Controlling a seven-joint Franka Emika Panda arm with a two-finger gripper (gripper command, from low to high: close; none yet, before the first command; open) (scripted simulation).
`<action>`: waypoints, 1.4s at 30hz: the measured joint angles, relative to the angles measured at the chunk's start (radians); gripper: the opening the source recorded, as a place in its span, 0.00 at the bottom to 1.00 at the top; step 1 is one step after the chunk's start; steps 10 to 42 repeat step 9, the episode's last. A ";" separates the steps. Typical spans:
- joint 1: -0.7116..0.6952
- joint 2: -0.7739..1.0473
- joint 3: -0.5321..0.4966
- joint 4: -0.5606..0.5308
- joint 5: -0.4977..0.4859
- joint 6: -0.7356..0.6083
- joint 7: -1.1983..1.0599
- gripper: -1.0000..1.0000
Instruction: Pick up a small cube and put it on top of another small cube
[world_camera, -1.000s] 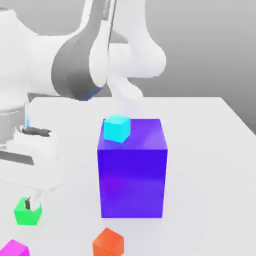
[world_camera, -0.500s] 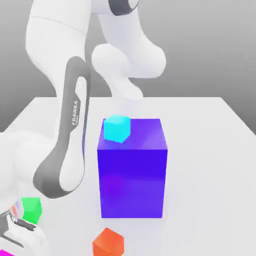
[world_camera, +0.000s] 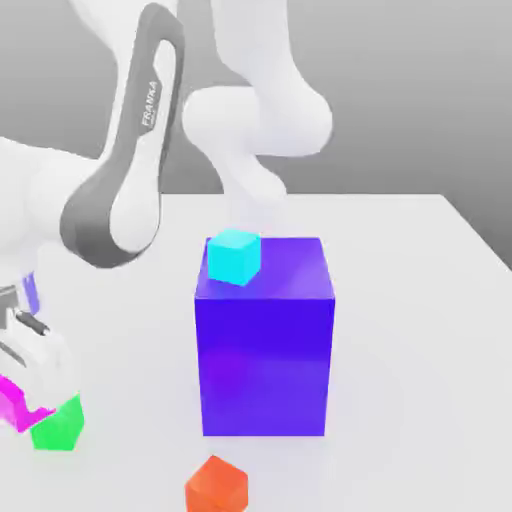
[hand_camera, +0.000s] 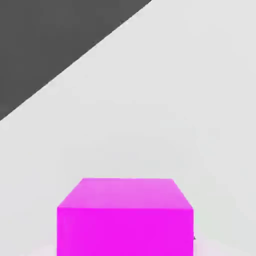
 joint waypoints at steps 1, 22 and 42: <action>-0.003 -0.015 -0.007 -0.026 -0.003 0.011 0.018 0.00; -0.051 0.117 0.055 -0.040 0.115 0.149 -0.052 1.00; -0.051 0.117 0.055 -0.040 0.115 0.149 -0.052 1.00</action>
